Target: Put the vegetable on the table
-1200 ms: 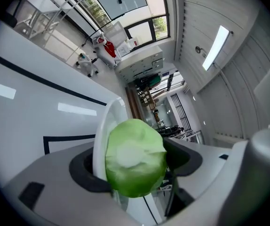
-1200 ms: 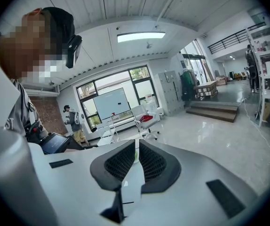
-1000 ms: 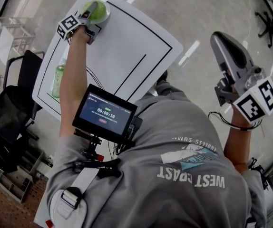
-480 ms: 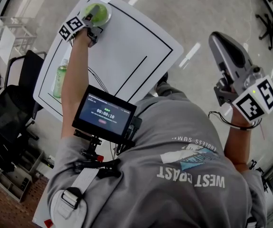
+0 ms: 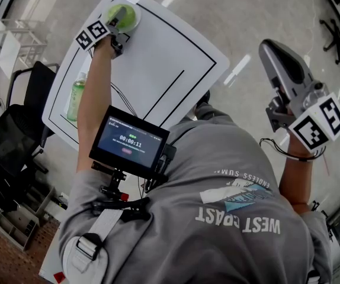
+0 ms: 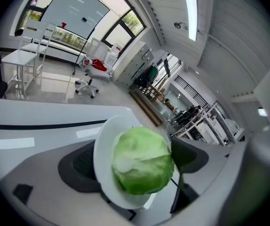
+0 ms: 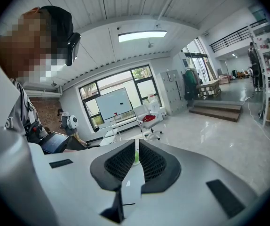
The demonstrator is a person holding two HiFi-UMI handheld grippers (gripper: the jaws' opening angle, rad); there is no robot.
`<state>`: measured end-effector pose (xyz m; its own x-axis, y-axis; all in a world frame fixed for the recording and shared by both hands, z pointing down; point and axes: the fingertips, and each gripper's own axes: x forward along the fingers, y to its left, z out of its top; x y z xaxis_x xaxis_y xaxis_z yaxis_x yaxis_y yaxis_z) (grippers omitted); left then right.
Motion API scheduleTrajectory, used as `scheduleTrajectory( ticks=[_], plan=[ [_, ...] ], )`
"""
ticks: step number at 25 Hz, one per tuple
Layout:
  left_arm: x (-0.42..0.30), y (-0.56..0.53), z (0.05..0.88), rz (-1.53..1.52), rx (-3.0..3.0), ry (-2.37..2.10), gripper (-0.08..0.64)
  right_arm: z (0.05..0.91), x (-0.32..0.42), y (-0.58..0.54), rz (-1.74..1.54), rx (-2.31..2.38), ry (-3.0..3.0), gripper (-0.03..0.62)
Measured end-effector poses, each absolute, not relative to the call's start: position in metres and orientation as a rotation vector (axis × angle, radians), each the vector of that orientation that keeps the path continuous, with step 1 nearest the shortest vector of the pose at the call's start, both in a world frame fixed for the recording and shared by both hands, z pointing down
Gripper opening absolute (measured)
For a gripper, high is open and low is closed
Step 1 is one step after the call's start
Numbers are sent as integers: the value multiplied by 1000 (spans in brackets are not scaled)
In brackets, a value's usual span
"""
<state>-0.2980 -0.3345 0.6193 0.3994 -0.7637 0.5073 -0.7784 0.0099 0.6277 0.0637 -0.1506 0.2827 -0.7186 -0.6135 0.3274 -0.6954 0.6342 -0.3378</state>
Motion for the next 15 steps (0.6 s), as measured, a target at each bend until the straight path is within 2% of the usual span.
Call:
scheduleTrajectory(
  ticks=[15],
  plan=[
    [-308, -332, 620, 129, 1784, -1428, 466, 287, 64, -150, 671, 1081, -2681, 11]
  ],
)
